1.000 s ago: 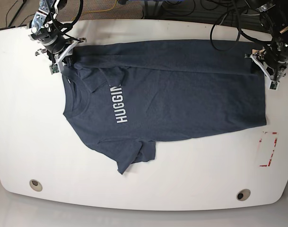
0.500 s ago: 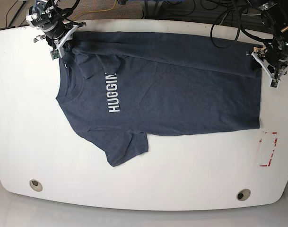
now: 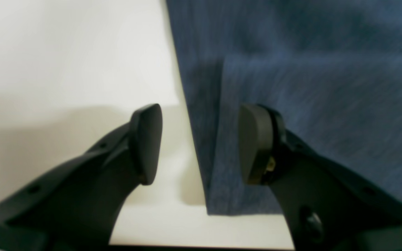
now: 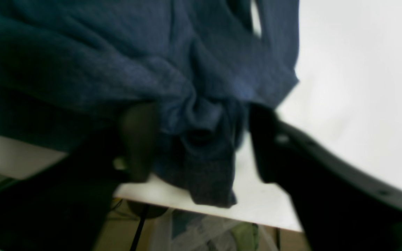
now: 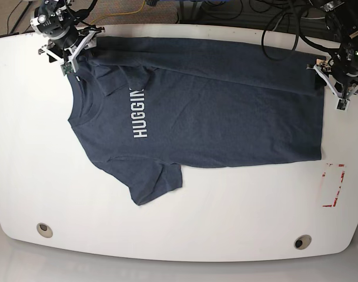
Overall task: Layout the t-shirt on the table in an organized manner, then fold the t-shirt properly
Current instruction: 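Release the shirt edge and move both grippers to the shirt's hem side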
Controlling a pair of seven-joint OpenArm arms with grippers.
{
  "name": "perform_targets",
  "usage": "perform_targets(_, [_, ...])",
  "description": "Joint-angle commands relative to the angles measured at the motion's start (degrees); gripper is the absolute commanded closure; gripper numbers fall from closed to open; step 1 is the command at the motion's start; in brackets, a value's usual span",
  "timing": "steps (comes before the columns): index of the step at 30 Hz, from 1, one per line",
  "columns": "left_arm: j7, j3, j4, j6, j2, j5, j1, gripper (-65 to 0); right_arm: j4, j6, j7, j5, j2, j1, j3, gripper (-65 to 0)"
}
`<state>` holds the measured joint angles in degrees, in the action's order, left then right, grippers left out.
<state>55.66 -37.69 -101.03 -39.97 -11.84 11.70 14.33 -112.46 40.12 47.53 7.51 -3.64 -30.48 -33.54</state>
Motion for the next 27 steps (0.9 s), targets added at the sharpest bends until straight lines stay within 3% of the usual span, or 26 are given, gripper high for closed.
perform_targets(1, [-0.85, -0.15, -2.83, -0.03, -0.87, 0.47, -0.31, -31.2, -2.04, -0.12, -0.98, 0.36, -0.54, -0.07, -0.79, -49.6])
perform_targets(4, [-0.85, -0.15, -4.33, -0.03, -0.87, 0.47, -0.66, -31.2, -2.83, -0.12, -1.15, 0.45, -0.54, 0.63, -0.79, -53.4])
perform_targets(18, [-0.76, -0.33, -5.12, -0.03, -0.87, 0.21, -9.1, -31.2, -2.83, -0.12, -0.8, 0.1, -1.94, 6.88, -0.97, -51.8])
perform_targets(27, [2.76, -0.24, -4.86, -0.03, -0.96, 0.12, -16.39, -31.2, -2.66, -0.12, -0.71, 0.1, -2.03, 13.2, -0.88, -51.8])
